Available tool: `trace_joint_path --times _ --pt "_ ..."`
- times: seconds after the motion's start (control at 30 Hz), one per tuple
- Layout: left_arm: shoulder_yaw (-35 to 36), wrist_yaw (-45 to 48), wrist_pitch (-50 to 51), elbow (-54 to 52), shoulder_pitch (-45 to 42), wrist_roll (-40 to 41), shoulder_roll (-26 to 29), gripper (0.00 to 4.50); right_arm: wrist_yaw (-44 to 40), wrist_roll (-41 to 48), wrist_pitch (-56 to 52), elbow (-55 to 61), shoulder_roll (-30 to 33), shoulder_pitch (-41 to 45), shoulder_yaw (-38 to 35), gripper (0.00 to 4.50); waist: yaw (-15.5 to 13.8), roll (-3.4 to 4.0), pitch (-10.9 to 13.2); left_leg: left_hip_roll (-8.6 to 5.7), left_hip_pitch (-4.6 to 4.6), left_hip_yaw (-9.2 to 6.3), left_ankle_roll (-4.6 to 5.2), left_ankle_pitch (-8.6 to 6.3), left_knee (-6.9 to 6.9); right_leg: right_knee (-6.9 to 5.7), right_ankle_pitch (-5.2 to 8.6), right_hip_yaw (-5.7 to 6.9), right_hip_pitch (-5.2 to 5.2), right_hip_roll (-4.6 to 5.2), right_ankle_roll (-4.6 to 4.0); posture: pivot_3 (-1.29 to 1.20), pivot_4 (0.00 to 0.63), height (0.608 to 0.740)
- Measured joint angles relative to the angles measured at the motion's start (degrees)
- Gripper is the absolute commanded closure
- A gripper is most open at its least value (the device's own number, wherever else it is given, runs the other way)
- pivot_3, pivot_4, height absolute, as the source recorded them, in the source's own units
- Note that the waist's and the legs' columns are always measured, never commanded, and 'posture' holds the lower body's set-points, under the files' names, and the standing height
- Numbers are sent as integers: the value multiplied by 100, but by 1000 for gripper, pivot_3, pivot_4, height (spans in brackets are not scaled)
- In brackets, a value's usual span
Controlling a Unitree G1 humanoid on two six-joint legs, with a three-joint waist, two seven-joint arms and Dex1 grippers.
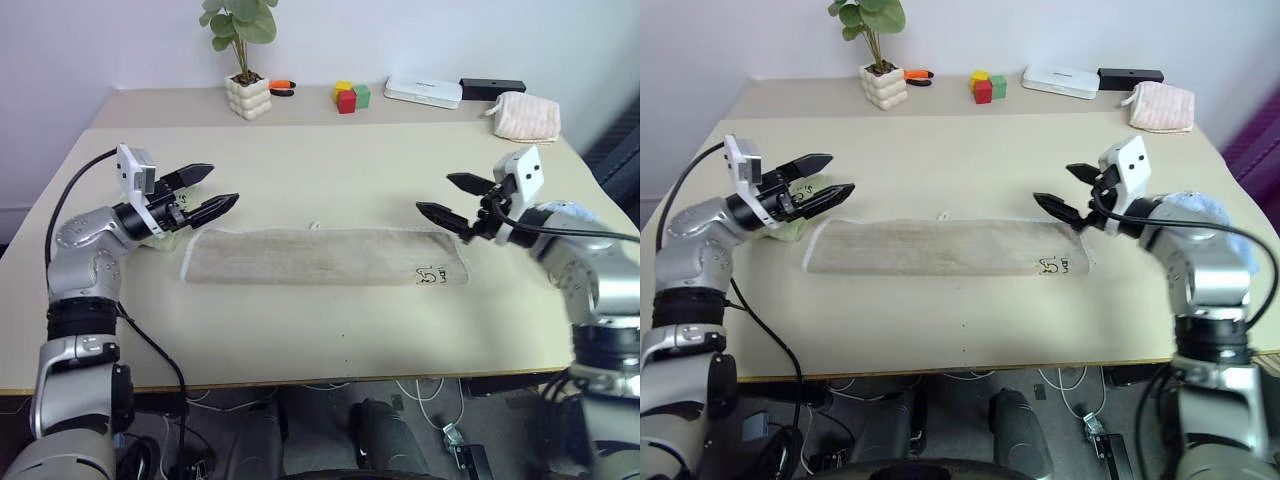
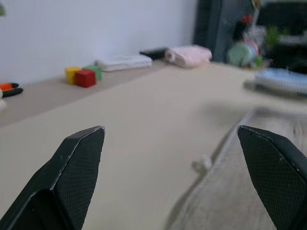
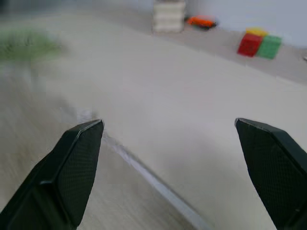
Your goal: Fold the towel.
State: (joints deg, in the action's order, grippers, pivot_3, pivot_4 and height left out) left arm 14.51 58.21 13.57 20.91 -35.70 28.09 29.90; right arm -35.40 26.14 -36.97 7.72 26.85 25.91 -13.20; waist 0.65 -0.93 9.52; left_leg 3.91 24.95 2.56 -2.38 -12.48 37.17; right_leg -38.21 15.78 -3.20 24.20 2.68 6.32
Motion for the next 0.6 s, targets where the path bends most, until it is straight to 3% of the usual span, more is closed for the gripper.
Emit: trace_joint_path --times 0.03,0.1,0.2,0.3,0.33,0.37,0.6 --pt "-3 -256 99 -168 14 5 -147 0 284 -3 -67 151 -232 -20 50 562 -5 0 0 -1 0 -1 0 0 1 0 0 0 0 0 0 0 150 740" --pt "83 -964 481 -625 118 170 -575 809 1064 -8 -182 481 -894 -23 64 1442 1 0 -1 -3 1 -1 0 0 -1 4 0 -1 -1 2 1 0 150 740" --pt "-4 -1931 1032 -1419 395 353 -1307 2269 2021 -118 -221 730 -1801 -33 227 2930 -1 0 -1 -3 6 -4 0 0 -2 7 -1 0 0 2 1 0 150 740" --pt "-380 -2667 1444 -2032 699 375 -1928 3822 2605 -454 -33 742 -2321 -181 650 4435 2 -1 -2 -6 9 -8 -1 0 -1 10 -1 0 0 1 2 0 150 740" --pt "-509 -2776 1491 -2135 789 358 -2016 4246 2699 -563 64 699 -2400 -239 764 4500 5 -1 -2 -6 9 -9 -1 0 -1 10 -1 0 0 1 2 0 150 740" --pt "-646 -2856 1491 -2203 895 293 -2061 4384 2764 -723 231 567 -2420 -275 900 4500 16 -1 -2 -6 8 -9 -1 0 -3 10 -1 0 0 0 2 0 150 740" --pt "-1043 -3281 1168 -1605 1200 -405 -2185 4384 2889 -1422 1121 -932 -2445 -289 1212 4500 17 0 -4 -7 4 -9 0 0 -6 13 0 0 0 -2 1 0 150 740"
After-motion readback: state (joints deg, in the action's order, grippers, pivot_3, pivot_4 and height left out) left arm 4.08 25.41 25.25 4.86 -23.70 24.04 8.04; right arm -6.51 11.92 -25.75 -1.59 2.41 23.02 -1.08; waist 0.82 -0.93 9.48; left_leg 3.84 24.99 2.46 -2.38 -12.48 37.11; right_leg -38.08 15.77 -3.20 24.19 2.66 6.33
